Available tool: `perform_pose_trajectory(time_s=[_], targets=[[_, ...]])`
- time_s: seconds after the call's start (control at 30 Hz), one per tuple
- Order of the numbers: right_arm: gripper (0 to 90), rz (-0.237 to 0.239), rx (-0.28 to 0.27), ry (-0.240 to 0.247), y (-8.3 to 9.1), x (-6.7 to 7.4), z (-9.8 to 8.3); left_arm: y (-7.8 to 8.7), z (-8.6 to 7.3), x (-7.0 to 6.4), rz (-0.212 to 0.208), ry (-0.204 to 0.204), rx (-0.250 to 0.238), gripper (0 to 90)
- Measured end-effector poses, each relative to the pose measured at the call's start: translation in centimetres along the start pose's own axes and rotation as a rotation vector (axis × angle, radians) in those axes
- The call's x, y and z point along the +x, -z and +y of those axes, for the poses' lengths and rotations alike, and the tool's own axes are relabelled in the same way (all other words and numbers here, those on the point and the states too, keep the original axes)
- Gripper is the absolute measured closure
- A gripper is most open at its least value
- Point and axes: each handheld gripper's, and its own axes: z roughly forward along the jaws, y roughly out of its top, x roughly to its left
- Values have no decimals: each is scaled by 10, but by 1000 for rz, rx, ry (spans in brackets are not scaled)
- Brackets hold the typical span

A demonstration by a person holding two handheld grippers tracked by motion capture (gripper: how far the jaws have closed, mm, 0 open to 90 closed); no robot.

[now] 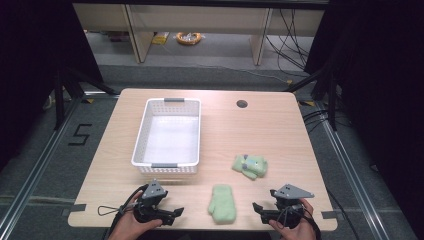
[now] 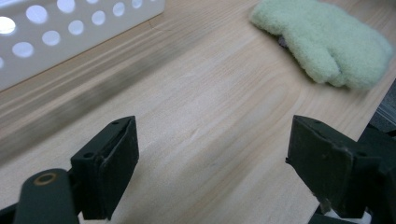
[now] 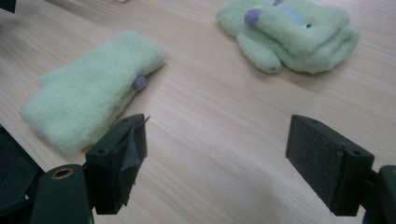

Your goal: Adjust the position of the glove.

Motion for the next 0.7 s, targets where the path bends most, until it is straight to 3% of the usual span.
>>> perform_pose_trajectory(time_s=[0.1,0.2,0.33,0.37,0.4,0.5,0.53,0.7], targets=[[235,3,-5,22,0,-1,1,0,0,0,2,-1,-1,163],[240,-13,-8,-1,0,0,0,-1,0,-1,4,8,-7,163],[252,-23,3,4,1,0,0,-1,0,-1,5,8,-4,163],[254,-21,6,-16,2,2,0,-1,0,-1,5,8,-4,163],[258,-28,-3,16,2,1,1,-1,0,-1,5,8,-4,162],[261,-25,-5,17,1,1,1,-1,1,-1,7,1,0,163],[269,-11,-7,2,1,3,1,-1,4,-3,-18,2,-11,163],[305,7,-10,27,1,10,5,-3,13,-10,-34,10,-44,163]])
